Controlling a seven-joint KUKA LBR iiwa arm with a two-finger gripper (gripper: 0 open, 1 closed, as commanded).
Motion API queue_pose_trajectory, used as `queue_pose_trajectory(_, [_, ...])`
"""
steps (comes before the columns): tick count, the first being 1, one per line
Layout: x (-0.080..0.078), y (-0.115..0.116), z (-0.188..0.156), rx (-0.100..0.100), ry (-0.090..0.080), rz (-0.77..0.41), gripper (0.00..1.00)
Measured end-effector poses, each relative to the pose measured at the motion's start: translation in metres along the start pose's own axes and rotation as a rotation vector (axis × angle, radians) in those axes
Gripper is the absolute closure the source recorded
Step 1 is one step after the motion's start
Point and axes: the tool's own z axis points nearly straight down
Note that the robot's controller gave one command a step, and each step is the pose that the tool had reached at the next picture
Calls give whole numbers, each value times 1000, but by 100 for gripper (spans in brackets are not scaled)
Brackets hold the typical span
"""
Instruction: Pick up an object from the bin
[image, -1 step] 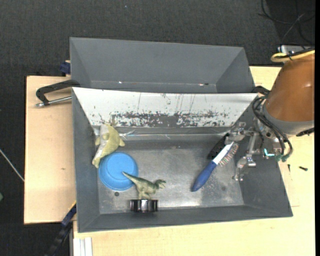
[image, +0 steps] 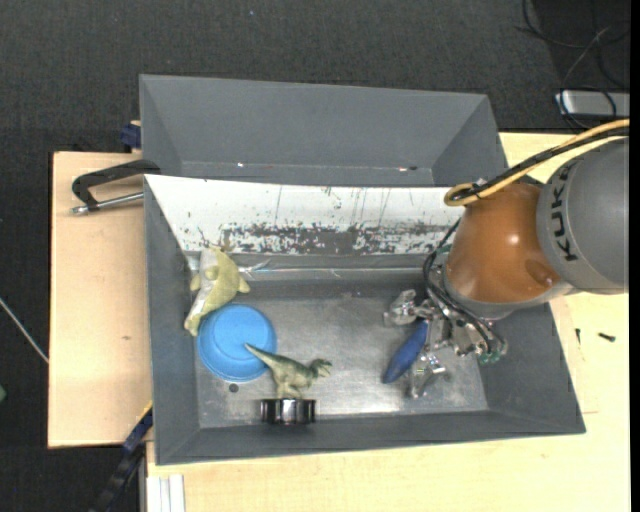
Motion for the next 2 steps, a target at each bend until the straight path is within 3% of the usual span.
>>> queue_pose_trajectory(1, [-3, -1, -4, 2, -9, -1, 100])
queue_pose_trajectory(2, [-10, 8, -133, 3, -7, 66, 100])
